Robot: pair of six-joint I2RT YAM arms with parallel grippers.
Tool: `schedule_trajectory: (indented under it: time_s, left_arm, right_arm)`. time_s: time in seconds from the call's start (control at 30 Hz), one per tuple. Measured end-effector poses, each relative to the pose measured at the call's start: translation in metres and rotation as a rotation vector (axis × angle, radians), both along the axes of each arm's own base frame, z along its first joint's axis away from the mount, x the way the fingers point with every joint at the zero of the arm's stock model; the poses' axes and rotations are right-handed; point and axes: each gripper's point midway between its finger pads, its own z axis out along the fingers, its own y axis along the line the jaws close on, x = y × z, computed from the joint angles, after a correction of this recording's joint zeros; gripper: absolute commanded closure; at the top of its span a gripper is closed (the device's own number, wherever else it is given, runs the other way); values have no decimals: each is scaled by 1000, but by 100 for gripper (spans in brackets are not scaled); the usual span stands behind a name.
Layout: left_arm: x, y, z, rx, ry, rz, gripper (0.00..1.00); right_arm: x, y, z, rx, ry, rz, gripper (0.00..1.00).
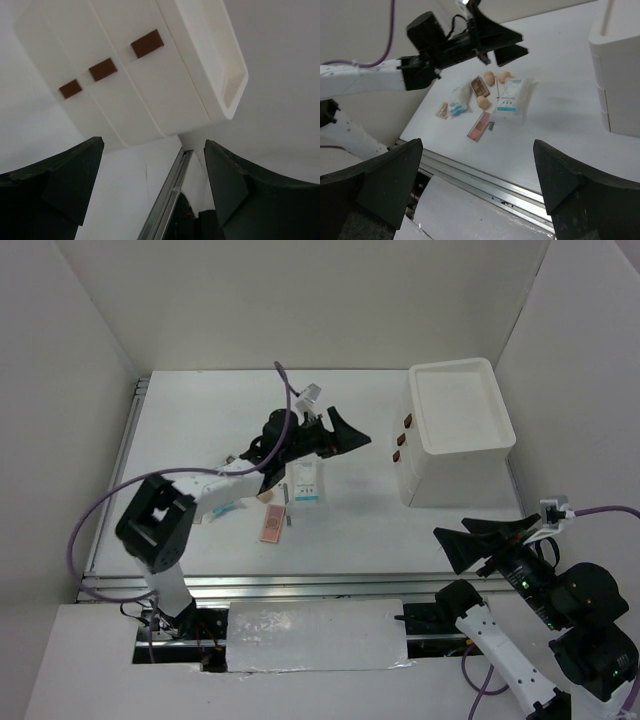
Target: Organize the makeup
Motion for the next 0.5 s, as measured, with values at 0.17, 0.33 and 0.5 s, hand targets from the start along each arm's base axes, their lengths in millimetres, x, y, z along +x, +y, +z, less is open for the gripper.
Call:
schedule_trajectory:
  time_s: [0.17,0.33,0.5]
  left_arm:
    - [34,-55,-22,-127,24,-99,10]
    - [56,-92,-55,-166,56,-161,8]
    - [59,-108,-44,-235,33,-198,10]
  right_arm:
    - [-6,4,0,8,-5,34,0]
    - [-10,9,-1,5,-4,69,0]
    - [-11,15,-5,0,5,106,0]
